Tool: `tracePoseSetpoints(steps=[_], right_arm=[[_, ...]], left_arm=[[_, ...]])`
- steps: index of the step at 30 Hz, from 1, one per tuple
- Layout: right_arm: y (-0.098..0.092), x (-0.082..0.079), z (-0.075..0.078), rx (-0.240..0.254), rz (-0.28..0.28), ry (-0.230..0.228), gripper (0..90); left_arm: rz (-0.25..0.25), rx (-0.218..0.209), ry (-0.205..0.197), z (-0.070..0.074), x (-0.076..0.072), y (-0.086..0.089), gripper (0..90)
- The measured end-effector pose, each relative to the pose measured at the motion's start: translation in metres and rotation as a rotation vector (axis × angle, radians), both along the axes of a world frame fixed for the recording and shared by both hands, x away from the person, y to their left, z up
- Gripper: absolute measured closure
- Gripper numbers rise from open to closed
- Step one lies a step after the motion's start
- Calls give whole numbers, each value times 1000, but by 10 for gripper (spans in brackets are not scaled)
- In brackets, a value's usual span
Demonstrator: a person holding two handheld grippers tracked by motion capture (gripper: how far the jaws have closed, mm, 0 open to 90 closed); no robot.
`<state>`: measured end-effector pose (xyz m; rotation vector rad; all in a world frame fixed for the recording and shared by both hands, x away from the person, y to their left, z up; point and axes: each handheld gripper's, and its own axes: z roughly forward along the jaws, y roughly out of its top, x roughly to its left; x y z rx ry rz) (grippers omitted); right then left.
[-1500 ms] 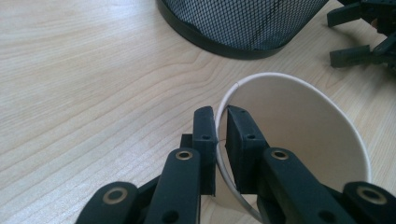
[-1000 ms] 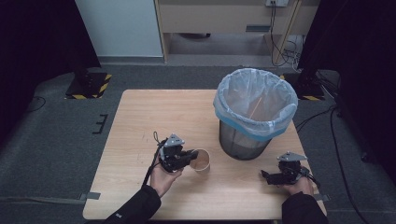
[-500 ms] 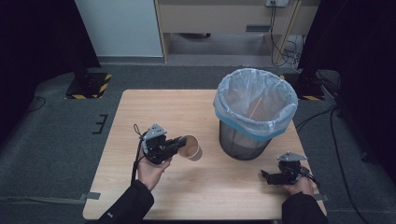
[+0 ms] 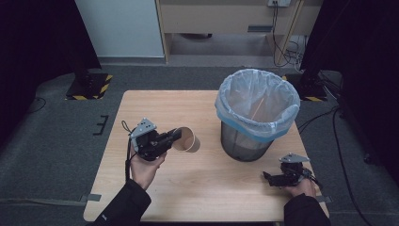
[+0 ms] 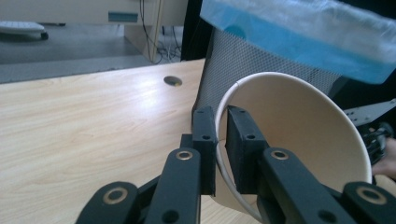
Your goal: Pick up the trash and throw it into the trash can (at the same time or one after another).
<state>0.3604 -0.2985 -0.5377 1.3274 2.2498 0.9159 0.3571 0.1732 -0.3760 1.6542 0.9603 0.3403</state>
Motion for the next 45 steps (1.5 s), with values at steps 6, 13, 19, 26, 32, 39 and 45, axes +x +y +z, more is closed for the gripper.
tracePoseSetpoints(steps=[6,13,19,26,32,39,45], right_arm=[[0,0,0,3,-1,-1,3],[0,0,0,2,0,-2,3],[0,0,0,2,-1,-2,3],[0,0,0,3,-3,-1,3],[0,0,0,4,-3,-1,3],[0,-1,0,5,-6,-2,3],[0,-1,0,4,-6,-2,3]], left_arm=[[6,-15,-22,10,1,3,815],[20,-27,-54,25,1,7,816],[24,-41,-92,42,3,6,816],[20,-50,-128,61,6,-3,816],[2,-76,-163,81,12,-17,816],[-8,-85,-197,101,17,-31,817],[-22,-94,-222,115,21,-43,817]])
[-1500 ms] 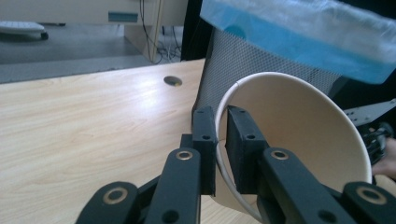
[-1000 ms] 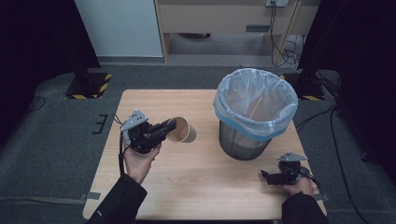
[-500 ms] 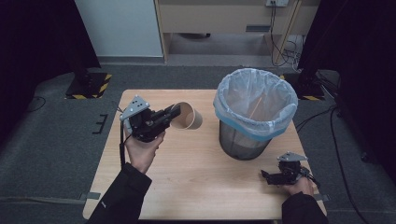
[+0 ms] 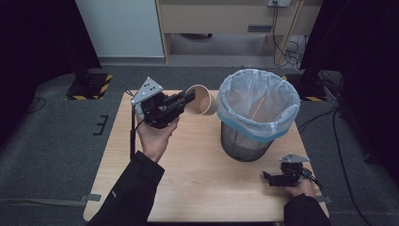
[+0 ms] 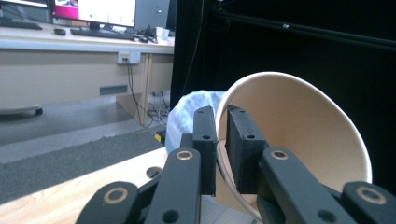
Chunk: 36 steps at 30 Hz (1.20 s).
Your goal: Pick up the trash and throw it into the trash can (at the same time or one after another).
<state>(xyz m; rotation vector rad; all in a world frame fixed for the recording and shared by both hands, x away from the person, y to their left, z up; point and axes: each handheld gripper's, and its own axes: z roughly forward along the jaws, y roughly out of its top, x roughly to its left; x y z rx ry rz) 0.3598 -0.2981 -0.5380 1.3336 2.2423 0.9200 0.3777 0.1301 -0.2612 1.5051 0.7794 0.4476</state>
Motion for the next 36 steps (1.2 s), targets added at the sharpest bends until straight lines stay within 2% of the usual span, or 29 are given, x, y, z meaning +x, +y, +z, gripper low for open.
tracePoseSetpoints(steps=[14,33,36], right_arm=[[0,0,0,3,-3,-1,3],[0,0,0,0,-1,-8,4],[-1,0,0,-2,2,-11,4]], left_arm=[[-11,-11,-36,20,8,-22,817],[-43,-15,-45,21,22,-57,817],[-43,-3,-51,22,24,-62,817]])
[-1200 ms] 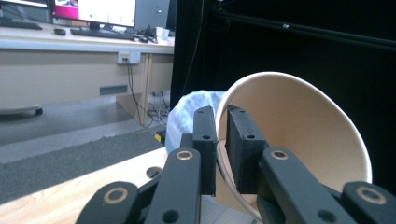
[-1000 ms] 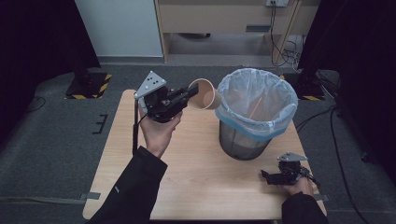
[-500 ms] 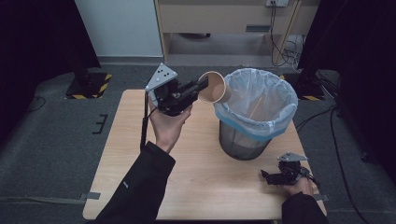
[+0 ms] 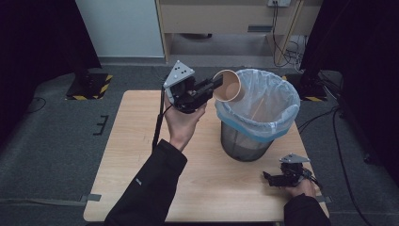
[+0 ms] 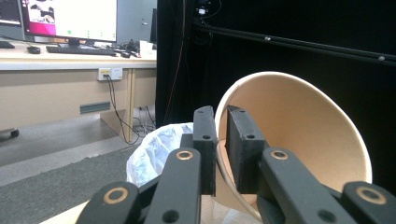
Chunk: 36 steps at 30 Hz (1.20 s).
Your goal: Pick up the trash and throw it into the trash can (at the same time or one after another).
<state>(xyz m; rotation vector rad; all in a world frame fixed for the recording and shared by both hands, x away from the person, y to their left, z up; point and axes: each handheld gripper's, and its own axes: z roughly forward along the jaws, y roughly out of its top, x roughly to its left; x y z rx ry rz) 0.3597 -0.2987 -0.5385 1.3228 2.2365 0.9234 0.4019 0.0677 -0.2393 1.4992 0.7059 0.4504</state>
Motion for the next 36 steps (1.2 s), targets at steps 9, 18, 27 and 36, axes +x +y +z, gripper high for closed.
tracePoseSetpoints(steps=[9,18,27,36], right_arm=[[0,0,0,1,1,-5,4],[0,-1,-1,4,-2,-4,3],[0,0,0,0,2,-6,3],[0,-1,0,3,-4,-4,4]], left_arm=[[-10,17,3,-3,9,-18,817],[-12,48,40,-17,27,-44,817],[-38,78,89,-29,39,-59,752],[-31,40,58,-26,34,-50,479]])
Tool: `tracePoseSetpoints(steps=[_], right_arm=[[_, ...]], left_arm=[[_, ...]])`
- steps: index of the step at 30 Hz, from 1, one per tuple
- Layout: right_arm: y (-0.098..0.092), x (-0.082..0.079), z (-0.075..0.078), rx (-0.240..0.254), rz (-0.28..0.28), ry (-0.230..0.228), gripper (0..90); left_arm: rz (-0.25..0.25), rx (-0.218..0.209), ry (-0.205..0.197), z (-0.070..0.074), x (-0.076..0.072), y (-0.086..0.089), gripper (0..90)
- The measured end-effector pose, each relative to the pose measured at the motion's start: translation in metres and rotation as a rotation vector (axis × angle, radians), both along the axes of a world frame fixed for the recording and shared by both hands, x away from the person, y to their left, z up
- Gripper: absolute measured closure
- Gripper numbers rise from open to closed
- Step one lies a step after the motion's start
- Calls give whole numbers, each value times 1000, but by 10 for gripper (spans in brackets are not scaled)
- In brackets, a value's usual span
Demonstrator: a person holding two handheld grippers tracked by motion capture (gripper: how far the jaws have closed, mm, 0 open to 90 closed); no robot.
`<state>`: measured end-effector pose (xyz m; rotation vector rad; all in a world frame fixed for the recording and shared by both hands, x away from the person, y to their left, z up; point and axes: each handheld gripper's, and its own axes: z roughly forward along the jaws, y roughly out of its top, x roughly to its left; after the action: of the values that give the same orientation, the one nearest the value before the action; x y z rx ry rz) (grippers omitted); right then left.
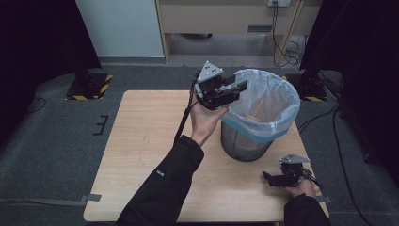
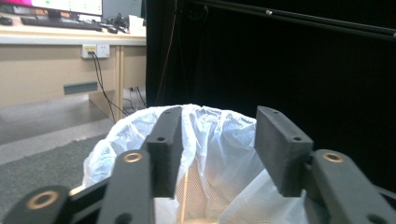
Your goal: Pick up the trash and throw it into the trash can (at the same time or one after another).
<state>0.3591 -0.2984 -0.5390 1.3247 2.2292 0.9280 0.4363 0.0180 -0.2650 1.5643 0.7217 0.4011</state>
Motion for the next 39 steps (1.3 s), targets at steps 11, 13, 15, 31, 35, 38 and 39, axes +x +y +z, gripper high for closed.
tracePoseSetpoints(steps=[11,13,15,31,35,38,39], right_arm=[[0,0,0,1,-1,2,4],[0,0,0,-1,2,3,4],[0,0,0,-1,2,3,4],[0,0,0,-1,2,2,4],[0,0,0,-1,2,3,4],[0,0,0,-1,2,3,4],[0,0,0,-1,2,3,4]], left_arm=[[25,92,-56,-17,-33,51,312],[40,131,-38,-30,-39,66,295],[60,155,-26,-44,-45,82,281],[148,325,298,-178,-82,168,196],[140,395,454,-212,-86,180,169],[163,426,563,-230,-84,188,166],[174,437,574,-232,-83,191,166]])
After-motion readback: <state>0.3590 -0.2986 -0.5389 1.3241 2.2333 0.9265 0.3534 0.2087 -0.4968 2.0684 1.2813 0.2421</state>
